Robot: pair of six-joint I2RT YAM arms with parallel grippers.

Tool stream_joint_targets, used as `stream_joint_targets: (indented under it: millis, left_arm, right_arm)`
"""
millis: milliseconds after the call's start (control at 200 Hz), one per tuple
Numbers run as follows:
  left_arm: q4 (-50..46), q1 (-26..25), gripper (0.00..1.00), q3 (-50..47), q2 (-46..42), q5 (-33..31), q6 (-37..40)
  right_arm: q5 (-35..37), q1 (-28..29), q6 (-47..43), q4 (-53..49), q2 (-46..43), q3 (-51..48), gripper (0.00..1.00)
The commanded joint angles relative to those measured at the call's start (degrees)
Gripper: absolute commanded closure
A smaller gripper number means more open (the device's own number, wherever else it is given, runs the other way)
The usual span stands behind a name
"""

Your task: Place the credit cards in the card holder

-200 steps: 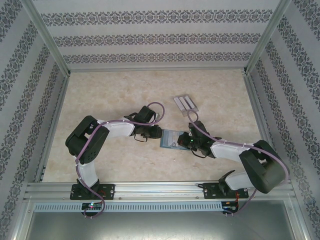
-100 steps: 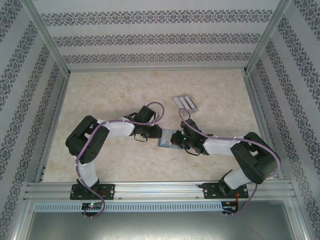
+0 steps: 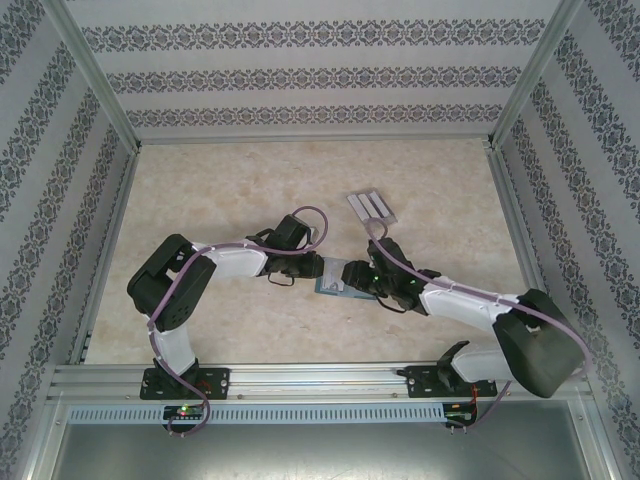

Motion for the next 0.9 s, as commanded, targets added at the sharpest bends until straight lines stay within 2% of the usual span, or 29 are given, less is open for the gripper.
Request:
stream_joint_targets:
  millis: [0, 155, 365, 689, 894]
  left_arm:
    - [-1.2, 0.2, 0.74, -1.0, -0.3, -3.9, -0.1]
    - [-0.7, 0.2, 0.74, -1.0, 0.2, -4.0, -0.6]
    - [-0.8, 0.2, 0.74, -1.2, -0.1, -4.3, -0.6]
    - [-0.9, 0.2, 0.73, -1.1, -0.2, -2.9, -0.5]
    - [-1.3, 0.2, 0.74, -0.7, 0.3, -2.9, -0.5]
  right_arm:
    - [4.1, 0.6, -0.8, -4.8, -3.3, -2.3, 0.53]
    - [6.1, 0.2, -0.6, -7.5, -4.9, -3.3, 0.48]
    - [5.1, 0.5, 0.2, -5.2, -0.4, -3.6, 0.47]
    - [5.1, 1.2, -1.2, -4.8, 2.2, -1.3, 0.51]
    - [4.5, 1.3, -1.5, -3.7, 1.8, -0.6, 0.58]
